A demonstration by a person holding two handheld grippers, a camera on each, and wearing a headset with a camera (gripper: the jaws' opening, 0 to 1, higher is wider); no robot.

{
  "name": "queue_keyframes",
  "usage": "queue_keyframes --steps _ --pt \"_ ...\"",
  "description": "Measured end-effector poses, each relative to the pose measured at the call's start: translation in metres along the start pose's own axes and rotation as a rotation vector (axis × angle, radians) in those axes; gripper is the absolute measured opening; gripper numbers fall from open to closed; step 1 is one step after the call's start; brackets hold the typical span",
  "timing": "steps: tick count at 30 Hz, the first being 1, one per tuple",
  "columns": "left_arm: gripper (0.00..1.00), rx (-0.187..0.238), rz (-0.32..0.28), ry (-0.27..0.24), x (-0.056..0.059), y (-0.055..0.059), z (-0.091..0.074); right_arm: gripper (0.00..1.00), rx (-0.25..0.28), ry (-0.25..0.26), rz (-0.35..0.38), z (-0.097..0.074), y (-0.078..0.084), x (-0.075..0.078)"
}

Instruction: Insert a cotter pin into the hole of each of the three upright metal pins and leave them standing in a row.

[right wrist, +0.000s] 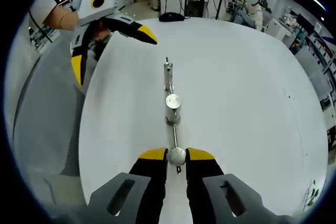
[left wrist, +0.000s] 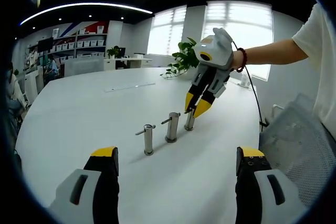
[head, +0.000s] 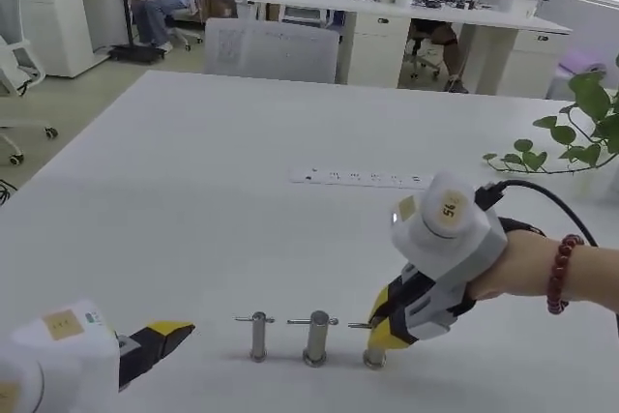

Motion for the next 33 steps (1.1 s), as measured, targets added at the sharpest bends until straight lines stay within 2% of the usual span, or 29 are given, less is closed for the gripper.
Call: queue_keyframes --steps 15,24,30,31,33 --pt "0.93 -0.005 0.000 0.002 -0.0009 0.0003 0.0020 0.14 -0.004 -0.032 -0.034 -0.0007 0.0013 0.0047" --pt "0.93 -0.011 0.003 0.004 -0.0010 0.0015 0.0028 0.15 0.004 -0.048 -0.010 -0.0006 0.0011 0.0056" --pt "0.93 -0.013 0.004 0.004 -0.0008 0.0022 0.0030 0.17 0.047 -0.047 0.049 -0.0003 -0.0007 0.0056" --pt "0.93 -0.013 0.003 0.003 -0.0009 0.0022 0.0030 0.19 0.076 -0.039 0.099 -0.0007 -0.0035 0.0054" --pt "0.93 -0.011 0.004 0.003 -0.0010 0.0018 0.0029 0.20 0.084 -0.045 0.084 -0.0022 -0.0060 0.0061"
Point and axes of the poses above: the centre of the closed fingertips' face, and the gripper's own axes: z roughly forward along the fingers, x roughly to its right, y roughly out of its underside, the point moved 1 cm from there along -z, roughly backward along the fingers, and after that the axes turned 14 degrees about -y, right-handed, at the moved point
